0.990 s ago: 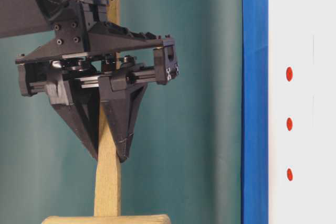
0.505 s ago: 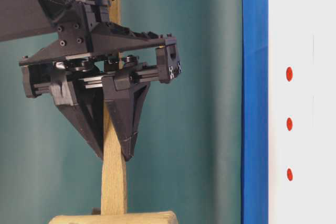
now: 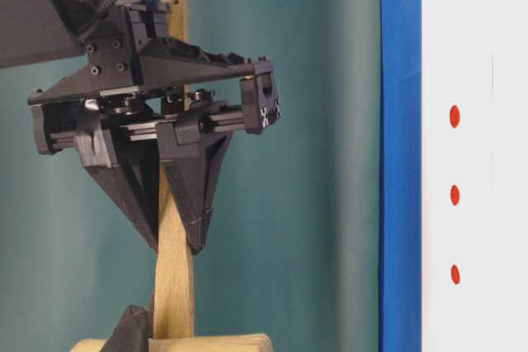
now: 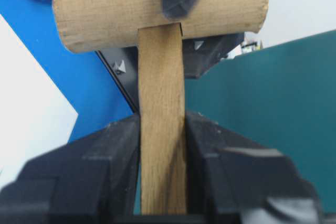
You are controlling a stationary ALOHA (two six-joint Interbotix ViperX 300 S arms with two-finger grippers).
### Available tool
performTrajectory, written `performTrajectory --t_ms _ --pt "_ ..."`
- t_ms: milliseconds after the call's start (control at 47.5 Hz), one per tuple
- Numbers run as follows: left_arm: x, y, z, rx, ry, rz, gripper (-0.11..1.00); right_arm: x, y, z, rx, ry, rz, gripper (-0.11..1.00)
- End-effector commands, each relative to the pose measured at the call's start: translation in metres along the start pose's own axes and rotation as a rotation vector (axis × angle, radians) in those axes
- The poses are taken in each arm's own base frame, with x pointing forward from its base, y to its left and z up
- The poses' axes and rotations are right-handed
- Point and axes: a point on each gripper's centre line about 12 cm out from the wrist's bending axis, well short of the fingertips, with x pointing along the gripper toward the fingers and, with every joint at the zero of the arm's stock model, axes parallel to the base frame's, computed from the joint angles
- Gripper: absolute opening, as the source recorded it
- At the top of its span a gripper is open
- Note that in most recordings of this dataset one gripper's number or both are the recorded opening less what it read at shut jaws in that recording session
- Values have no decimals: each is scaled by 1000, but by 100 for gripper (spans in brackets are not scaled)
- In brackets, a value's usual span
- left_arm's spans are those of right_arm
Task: Hit the mark with a hammer.
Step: 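Close the left gripper around the mallet head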
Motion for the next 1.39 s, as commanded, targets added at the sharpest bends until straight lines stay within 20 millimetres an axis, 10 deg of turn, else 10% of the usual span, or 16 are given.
performTrajectory --t_ms 0,590,927,1369 --pt "0 -2 9 13 -27 -5 43 -1 -25 15 23 -37 -67 10" --pt "-3 -1 8 12 -17 -4 43 2 -24 14 27 -20 -20 11" --pt "-3 -2 8 31 -16 -5 43 -2 -25 13 70 -4 -21 95" --pt "-9 -10 6 256 27 -33 43 -20 -31 -7 655 215 158 97"
